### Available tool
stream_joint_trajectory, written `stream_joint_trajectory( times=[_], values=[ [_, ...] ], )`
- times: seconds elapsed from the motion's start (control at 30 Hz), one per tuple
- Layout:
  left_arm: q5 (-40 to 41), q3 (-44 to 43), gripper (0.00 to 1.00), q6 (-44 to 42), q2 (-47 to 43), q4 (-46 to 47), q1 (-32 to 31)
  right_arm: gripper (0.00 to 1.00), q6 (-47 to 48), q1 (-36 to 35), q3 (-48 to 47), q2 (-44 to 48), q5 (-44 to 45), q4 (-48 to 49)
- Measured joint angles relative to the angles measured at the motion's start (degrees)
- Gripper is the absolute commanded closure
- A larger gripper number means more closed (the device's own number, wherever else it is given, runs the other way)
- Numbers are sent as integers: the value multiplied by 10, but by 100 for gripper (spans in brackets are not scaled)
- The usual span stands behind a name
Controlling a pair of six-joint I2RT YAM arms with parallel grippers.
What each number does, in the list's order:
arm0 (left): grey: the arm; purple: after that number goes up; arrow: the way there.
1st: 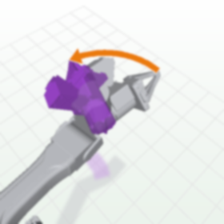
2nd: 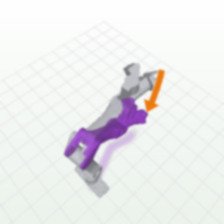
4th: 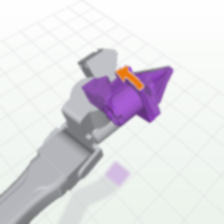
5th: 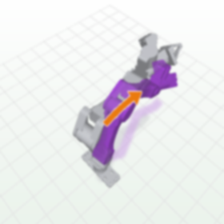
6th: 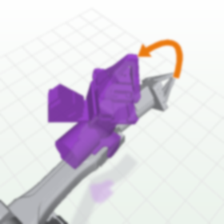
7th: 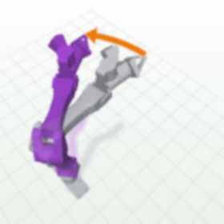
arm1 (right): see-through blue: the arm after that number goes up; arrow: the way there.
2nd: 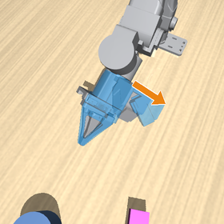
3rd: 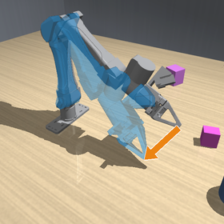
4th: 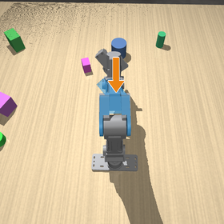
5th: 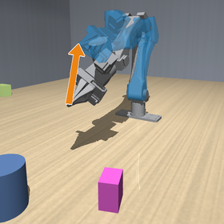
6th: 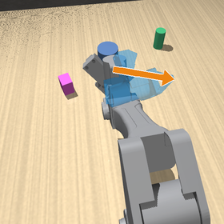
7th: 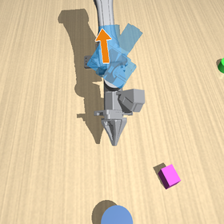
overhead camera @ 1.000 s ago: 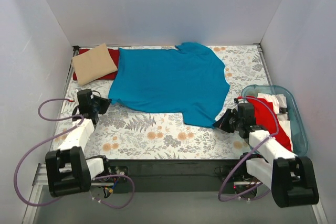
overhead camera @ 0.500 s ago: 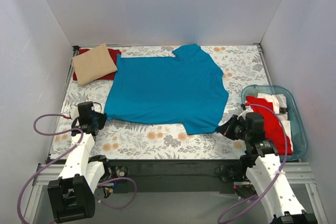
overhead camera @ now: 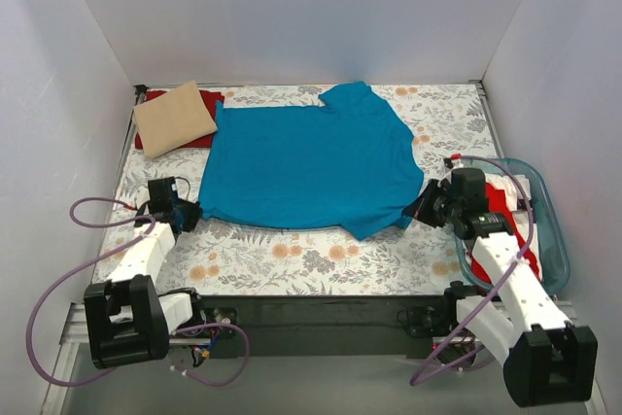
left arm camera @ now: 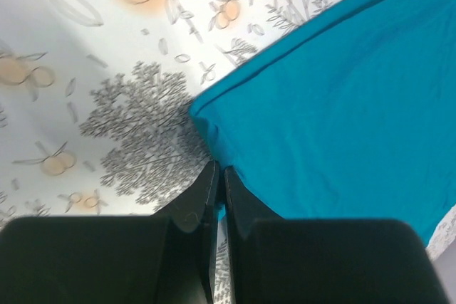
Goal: Fold and stack the t-shirts
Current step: Fold the tshirt
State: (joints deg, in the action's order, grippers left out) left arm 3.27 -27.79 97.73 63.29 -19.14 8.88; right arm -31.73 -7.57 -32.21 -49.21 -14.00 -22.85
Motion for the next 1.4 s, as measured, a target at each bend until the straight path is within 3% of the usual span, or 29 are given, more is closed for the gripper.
stream_joint_trajectory(
  times=[0.73, 1.07, 1.4],
  values=[
    [-31, -147, 95, 9, 211, 55, 0, 99, 21, 0, -228, -327, 8, 83],
    [-40, -162, 92, 14, 224, 59, 0, 99, 23, -5, -292, -401, 5, 85],
    [-45, -171, 91, 16, 225, 64, 0, 99, 24, -9, -302, -408, 8, 85]
  ],
)
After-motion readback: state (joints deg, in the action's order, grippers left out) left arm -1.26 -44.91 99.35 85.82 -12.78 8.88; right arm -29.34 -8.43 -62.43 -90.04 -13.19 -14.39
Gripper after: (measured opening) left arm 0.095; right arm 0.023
